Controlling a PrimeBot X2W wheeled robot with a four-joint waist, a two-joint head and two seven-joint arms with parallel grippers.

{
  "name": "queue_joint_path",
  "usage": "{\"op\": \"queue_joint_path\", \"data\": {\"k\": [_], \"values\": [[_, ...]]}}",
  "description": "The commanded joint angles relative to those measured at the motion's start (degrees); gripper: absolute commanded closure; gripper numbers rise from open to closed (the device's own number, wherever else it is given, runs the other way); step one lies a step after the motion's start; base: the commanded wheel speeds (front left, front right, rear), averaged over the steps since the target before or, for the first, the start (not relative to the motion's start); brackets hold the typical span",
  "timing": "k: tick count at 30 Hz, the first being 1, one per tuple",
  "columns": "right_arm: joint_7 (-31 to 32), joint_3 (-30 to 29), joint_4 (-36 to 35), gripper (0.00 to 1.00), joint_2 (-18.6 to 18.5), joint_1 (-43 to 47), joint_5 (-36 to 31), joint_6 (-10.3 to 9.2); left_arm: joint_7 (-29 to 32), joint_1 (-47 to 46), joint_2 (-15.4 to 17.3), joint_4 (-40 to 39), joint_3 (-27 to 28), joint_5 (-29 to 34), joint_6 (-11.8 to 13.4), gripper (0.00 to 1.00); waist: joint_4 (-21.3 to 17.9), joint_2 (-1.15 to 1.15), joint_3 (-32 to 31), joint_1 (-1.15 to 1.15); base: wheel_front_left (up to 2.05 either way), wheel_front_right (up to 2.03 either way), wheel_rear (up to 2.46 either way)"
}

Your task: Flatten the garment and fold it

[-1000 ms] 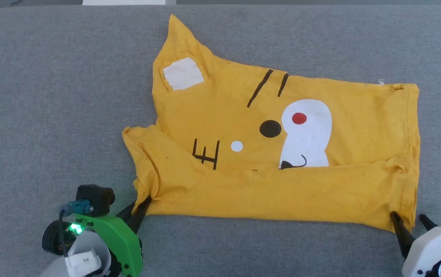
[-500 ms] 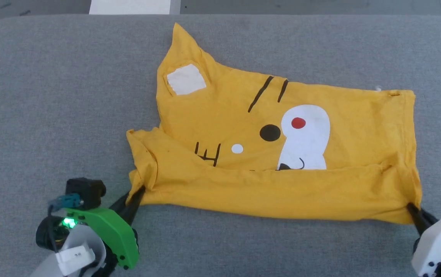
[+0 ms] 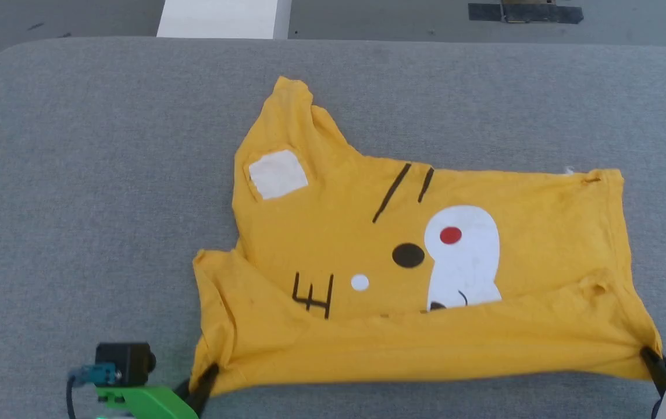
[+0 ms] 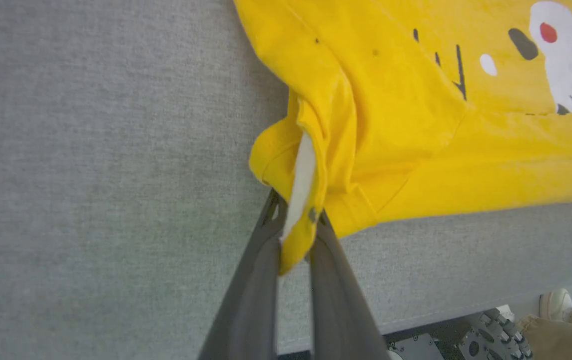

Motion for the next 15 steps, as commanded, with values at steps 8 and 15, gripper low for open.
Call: {"op": "queue_joint_path", "data": {"k": [8, 15], "values": [[-0.29, -0.98, 2.94, 1.0, 1.65, 3.69, -1.33, -0.12, 0.34, 2.53, -3.02, 4.84, -1.61, -3.23, -0.43, 1.0, 1.7, 0.0, 0.32, 0.0, 0.0, 0.0, 0.0], [-2.54, -0.57, 6.43, 1.0, 2.03, 2.86, -1.61, -0.12, -0.49, 0.7, -4.22, 8.71, -2.08, -3.18, -1.85, 1.0, 2.09, 0.0, -0.7, 0.0, 0.0, 0.0, 0.0]]}}
